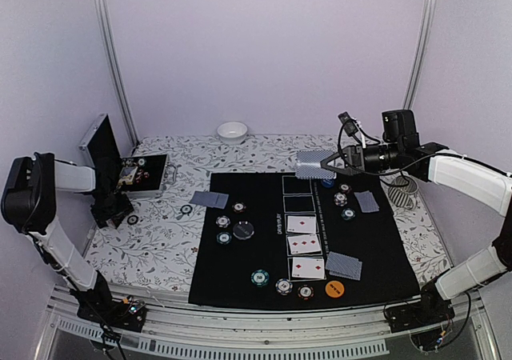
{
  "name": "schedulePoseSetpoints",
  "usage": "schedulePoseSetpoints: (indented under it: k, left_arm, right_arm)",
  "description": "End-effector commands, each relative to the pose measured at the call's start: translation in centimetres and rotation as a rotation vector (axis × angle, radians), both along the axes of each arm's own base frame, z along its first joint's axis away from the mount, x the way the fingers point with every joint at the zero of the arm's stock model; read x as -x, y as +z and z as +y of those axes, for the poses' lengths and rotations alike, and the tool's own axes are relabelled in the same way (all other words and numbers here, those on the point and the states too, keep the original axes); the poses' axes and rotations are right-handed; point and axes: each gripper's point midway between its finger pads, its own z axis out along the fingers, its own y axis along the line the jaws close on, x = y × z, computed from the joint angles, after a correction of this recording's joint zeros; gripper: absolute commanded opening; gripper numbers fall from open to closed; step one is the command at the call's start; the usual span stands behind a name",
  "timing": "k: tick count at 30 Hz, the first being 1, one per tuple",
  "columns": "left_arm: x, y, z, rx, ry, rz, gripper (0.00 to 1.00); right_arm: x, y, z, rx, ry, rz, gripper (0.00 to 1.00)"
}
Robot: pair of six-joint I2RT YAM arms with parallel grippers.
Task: Distribute texas hold em gaming equipment
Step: Pick up the all-in button from the center of the board.
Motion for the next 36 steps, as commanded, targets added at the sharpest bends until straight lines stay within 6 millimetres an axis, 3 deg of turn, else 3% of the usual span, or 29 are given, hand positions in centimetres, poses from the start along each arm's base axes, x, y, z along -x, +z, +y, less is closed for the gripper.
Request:
schedulePoseSetpoints:
  k: [1, 9, 18, 31, 36]
  left_arm:
    - [1.9, -1.2, -1.7, 0.037, -0.054, 0.066, 0.85]
    - [2.8, -1.9, -1.9, 0.020, -0.080, 0.093, 0.85]
    - [2.0, -2.9, -1.8, 0.024, -0.091, 0.120, 0.74]
    - [2.1, -2.1, -1.6, 0.013, -0.092, 0.099, 0.66]
    - [2.4, -1.9, -1.5, 0.005, -0.095, 0.104, 0.58]
  right_arm:
    - [0.3, 1.2, -0.3, -0.015, 0.008, -0.028, 0.02]
    - [0.3, 1.2, -0.3, -0.016, 0.009, -0.027, 0.02]
    - [0.3, 1.4, -0.3, -0.015, 0.009, -0.030, 0.02]
    - [0.2, 1.3, -0.3, -0.014, 0.011, -0.026, 0.02]
    - [0.2, 1.5, -0.4, -0.018, 0.011, -0.028, 0.02]
